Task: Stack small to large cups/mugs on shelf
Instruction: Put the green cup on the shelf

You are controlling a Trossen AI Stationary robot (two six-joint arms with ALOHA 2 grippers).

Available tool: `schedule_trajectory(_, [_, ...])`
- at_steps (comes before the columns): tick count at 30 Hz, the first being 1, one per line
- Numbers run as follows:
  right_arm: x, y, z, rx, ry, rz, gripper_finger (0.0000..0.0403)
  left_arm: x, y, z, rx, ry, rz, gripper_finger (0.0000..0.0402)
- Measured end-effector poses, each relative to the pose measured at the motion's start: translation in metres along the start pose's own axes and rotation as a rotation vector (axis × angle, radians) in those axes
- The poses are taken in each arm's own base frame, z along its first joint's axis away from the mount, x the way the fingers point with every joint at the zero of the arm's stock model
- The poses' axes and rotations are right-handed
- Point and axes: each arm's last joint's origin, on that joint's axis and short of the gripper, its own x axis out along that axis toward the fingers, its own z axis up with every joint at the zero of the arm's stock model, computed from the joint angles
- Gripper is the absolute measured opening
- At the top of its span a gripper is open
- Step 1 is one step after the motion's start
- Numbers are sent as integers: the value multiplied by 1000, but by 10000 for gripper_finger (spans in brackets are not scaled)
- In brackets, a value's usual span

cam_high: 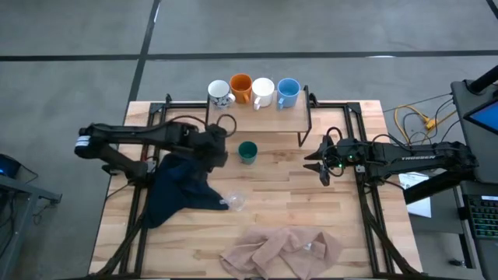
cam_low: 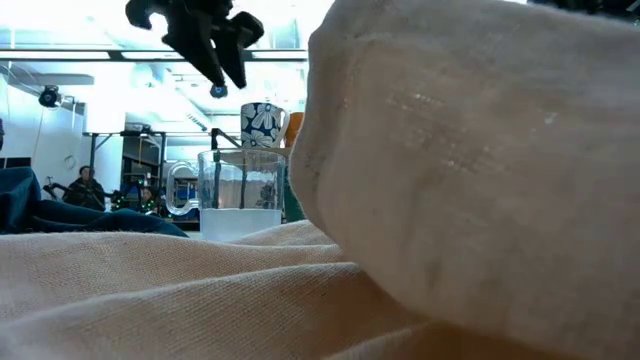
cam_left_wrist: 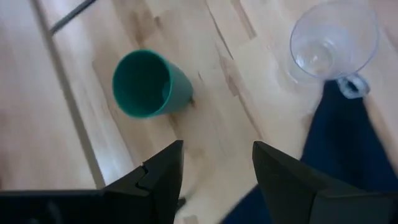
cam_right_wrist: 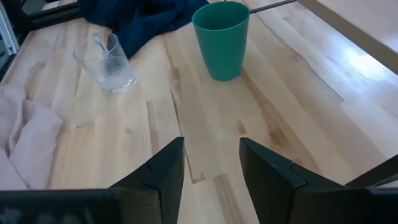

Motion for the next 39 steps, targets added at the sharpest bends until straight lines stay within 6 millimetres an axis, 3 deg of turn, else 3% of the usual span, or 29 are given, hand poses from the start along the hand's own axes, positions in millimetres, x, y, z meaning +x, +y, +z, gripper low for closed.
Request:
schedule_trajectory(6, [0, -1, -2, -3, 23, -11, 148, 28, 5, 11, 150, 19, -5, 178])
schedule_trajectory(12, [0, -1, -5, -4, 54, -21, 148, 51, 20, 17, 181, 16, 23, 178])
schedule_trajectory(24, [0, -2, -5, -3, 55, -22, 148, 54, 53, 19, 188, -49, 25, 178])
schedule_trajectory(39, [0, -2, -5, 3, 55, -22, 148, 61, 51, 16, 303, -25, -20, 178])
